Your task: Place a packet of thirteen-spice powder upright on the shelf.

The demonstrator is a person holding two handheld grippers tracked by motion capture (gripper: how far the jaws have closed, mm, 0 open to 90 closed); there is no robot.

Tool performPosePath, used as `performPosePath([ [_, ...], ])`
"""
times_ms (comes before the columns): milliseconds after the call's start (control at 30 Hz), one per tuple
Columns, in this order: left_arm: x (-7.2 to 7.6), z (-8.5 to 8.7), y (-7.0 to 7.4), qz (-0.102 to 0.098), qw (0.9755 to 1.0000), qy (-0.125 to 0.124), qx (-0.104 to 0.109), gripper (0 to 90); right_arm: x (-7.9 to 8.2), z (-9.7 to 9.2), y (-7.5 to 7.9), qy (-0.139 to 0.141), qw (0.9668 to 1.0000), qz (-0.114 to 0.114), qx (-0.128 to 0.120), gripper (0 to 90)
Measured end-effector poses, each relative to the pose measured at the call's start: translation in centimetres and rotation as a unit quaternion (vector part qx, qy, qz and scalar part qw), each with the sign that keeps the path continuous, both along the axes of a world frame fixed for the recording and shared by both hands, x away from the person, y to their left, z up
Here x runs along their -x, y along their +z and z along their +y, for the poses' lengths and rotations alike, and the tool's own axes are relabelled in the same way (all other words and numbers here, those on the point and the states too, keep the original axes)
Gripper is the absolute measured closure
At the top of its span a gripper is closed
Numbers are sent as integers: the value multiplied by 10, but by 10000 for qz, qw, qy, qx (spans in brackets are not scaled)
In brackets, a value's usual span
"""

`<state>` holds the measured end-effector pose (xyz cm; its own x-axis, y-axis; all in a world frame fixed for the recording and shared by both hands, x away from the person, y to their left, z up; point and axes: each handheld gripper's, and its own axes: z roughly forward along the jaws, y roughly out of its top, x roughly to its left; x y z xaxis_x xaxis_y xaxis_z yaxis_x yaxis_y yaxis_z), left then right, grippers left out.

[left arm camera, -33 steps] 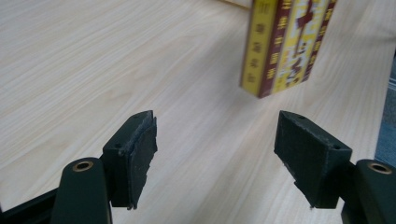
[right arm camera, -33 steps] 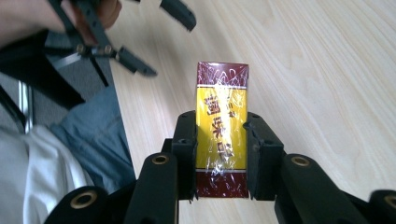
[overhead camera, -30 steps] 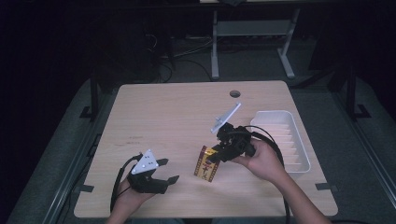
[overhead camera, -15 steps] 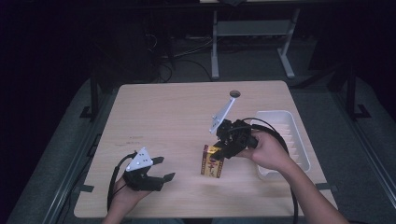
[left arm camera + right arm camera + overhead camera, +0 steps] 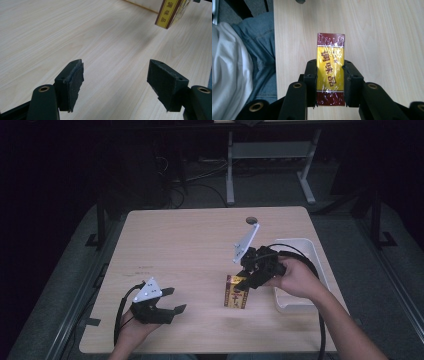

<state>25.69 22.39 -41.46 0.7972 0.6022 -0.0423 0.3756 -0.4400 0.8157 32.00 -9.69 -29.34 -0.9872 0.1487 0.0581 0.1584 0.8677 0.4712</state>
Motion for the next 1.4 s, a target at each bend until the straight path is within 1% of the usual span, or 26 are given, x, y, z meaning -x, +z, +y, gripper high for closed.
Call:
performPosePath([
  [33, 0, 0, 0, 5, 10000, 1, 6, 286, 0, -1, 1, 28, 10000, -44, 16, 682],
  [133, 0, 0, 0, 10, 10000, 6, 3, 285, 2, -5, 4, 52, 10000, -43, 66, 682],
  [233, 0, 0, 0, 4, 10000, 13, 11, 285, 3, -9, 7, 29, 9999, -99, 70, 682],
  [367, 0, 1, 0, 18, 10000, 22, 12, 285, 3, -18, 9, -5, 9999, -131, 51, 681],
  [733, -1, 3, 0, 26, 10000, 55, 42, 285, 4, -41, 17, -21, 9993, -334, 140, 681],
  [1000, -2, 4, -1, 40, 10000, 60, 41, 284, 5, -61, 21, -191, 9988, -447, 113, 680],
  [1067, -2, 4, -2, 51, 10000, 67, 45, 284, 7, -65, 22, -213, 9984, -500, 152, 679],
  [1200, -2, 4, -2, 56, 9999, 82, 40, 284, 9, -73, 24, -226, 9981, -567, 126, 679],
  [1267, -2, 4, -2, 53, 9999, 87, 37, 284, 9, -77, 25, -259, 9980, -572, 106, 679],
  [1400, -2, 5, -2, 53, 9999, 95, 43, 284, 11, -86, 25, -286, 9976, -606, 146, 679],
])
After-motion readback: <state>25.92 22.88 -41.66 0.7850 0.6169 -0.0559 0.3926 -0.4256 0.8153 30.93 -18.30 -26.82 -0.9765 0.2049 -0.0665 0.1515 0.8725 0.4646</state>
